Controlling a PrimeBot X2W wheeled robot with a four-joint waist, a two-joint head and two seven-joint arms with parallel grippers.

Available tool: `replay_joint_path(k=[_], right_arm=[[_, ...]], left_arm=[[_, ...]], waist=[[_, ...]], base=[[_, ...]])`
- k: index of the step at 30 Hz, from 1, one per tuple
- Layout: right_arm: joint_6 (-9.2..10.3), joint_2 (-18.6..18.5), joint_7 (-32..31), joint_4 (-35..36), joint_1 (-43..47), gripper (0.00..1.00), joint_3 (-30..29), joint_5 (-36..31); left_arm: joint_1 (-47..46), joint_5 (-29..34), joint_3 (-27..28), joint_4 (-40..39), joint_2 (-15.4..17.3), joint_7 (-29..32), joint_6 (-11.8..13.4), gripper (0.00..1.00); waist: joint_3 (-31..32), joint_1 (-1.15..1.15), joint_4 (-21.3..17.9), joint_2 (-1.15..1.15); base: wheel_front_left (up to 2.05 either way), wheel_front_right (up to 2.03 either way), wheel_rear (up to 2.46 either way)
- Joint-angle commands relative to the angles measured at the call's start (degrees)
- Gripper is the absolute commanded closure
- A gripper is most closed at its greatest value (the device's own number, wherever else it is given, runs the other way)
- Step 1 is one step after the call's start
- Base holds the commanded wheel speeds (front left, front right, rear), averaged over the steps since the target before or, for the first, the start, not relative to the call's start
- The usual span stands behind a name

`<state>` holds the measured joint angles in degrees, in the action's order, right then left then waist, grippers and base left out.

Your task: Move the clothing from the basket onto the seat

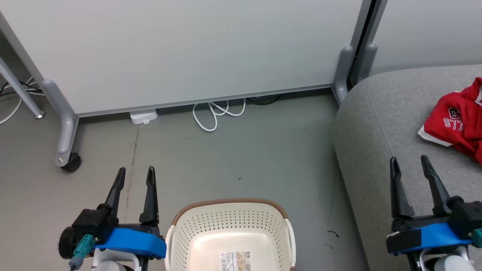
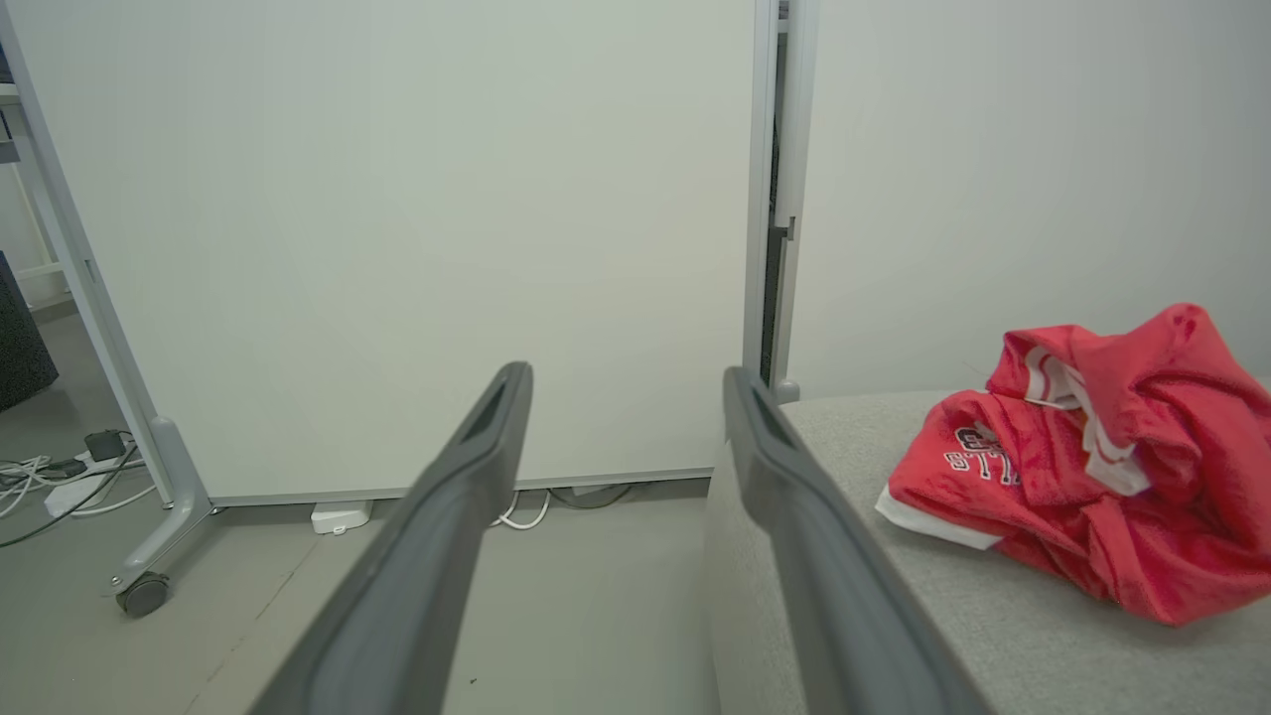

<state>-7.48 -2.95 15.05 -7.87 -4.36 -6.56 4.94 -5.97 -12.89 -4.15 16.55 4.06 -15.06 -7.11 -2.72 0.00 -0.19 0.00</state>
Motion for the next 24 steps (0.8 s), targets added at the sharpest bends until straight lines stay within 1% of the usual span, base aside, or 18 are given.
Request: replay_joint_path(k=[1, 13, 14, 18, 24], right_arm=[[-0.03, 0.1, 0.2, 0.0, 0.7, 0.00, 0.0, 0.1], [-0.03, 0.1, 0.2, -0.2, 0.1, 0.00, -0.2, 0.6], [0.00, 0.0, 0.0, -0.2, 0.0, 1.00, -0.2, 0.3], [0.00, 0.2, -0.6, -2.2, 0.1, 1.00, -0.3, 1.1], [0.00, 0.2, -2.7, -2.9, -0.4, 1.00, -0.6, 8.3]], left_arm=[[-0.3, 0.5, 0.3, 0.1, 0.0, -0.2, -0.3, 0.00], [-1.2, 1.7, 0.7, 0.4, -0.3, -0.2, -0.4, 0.00], [-0.4, 1.5, 0.5, 0.5, -0.3, 0.0, -0.1, 1.00], [1.0, 0.5, 0.4, 2.1, -0.6, 0.5, -0.1, 1.00], [0.7, -6.2, 1.4, 1.8, -0.6, 2.4, -0.1, 1.00]], waist=[[-0.2, 0.00, -0.1, 0.00], [-0.8, 0.00, 0.1, 0.00], [-0.8, 0.00, 0.1, 0.00], [-0.8, 0.00, 0.1, 0.00], [-0.6, 0.00, 0.1, 0.00]], base=[[0.00, 0.00, 0.00], [0.00, 0.00, 0.00], [0.00, 0.00, 0.00], [0.00, 0.00, 0.00], [0.00, 0.00, 0.00]])
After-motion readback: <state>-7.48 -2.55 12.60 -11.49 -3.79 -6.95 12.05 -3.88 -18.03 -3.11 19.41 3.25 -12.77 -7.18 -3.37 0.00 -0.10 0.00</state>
